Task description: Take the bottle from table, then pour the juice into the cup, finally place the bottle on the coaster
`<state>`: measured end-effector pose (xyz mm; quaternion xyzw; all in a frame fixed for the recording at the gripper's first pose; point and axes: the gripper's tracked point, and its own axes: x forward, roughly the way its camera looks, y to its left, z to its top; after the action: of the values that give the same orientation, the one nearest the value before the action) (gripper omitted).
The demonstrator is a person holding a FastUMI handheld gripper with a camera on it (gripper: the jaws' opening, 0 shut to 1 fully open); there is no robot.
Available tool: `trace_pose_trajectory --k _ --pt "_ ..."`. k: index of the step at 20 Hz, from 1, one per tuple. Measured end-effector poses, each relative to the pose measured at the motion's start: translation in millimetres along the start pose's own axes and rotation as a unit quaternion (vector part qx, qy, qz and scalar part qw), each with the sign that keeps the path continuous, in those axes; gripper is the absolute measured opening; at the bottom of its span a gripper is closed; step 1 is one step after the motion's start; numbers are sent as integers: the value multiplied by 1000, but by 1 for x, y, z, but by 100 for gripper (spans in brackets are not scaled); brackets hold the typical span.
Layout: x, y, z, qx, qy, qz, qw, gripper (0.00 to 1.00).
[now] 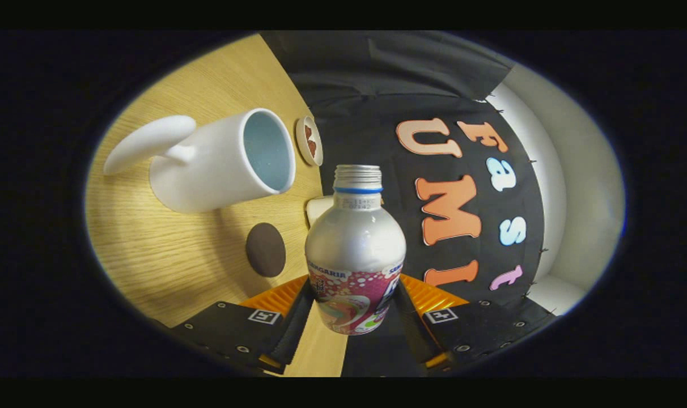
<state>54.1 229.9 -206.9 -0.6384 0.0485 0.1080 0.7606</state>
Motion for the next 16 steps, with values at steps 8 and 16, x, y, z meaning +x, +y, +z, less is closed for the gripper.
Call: trace_pose_trajectory --k 8,16 --pt "-5 -7 6 -70 -14 -34 997 77" --pt "-6 -12 7 -118 -19 -53 991 77"
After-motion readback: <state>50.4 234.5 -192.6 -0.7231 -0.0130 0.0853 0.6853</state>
